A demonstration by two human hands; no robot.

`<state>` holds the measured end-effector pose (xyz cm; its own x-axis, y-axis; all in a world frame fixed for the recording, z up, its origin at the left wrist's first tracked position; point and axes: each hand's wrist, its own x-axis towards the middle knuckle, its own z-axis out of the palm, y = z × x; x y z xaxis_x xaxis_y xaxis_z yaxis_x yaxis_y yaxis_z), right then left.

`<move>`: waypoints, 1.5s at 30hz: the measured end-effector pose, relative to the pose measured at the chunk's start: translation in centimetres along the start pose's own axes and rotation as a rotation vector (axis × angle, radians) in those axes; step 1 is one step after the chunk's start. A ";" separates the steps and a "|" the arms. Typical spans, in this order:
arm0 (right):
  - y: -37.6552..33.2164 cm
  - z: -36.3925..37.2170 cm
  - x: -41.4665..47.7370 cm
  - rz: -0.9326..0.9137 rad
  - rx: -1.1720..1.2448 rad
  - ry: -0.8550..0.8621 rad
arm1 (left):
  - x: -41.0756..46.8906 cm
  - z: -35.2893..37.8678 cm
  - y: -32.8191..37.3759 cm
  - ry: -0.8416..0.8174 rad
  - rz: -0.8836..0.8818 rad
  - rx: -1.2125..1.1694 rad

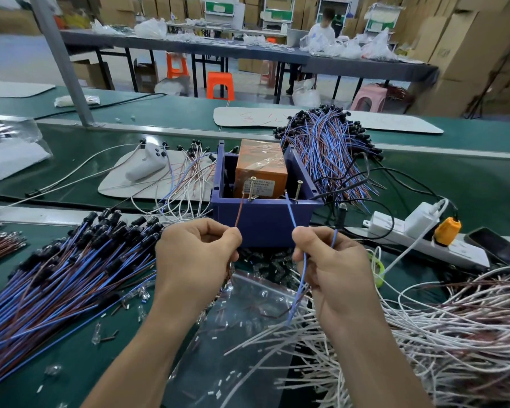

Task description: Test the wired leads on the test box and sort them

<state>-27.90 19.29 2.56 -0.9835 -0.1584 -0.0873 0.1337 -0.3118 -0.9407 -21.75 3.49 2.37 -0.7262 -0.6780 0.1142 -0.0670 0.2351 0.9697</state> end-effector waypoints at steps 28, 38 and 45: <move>1.8 0.4 -2.0 -0.323 -1.013 -0.279 | -2.3 0.0 0.7 -0.283 0.189 -0.188; 1.3 0.3 -1.9 -0.282 -0.650 -0.354 | -0.9 -0.2 -1.6 -0.284 0.093 -0.113; 1.5 0.6 -2.0 -0.196 -0.600 -0.439 | -1.1 0.2 -2.1 -0.259 0.242 -0.048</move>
<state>-25.63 18.56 1.58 -0.8270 -0.5494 0.1195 -0.2502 0.1692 -0.9533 -20.98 3.90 0.17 -0.8667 -0.4063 0.2892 0.1558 0.3304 0.9309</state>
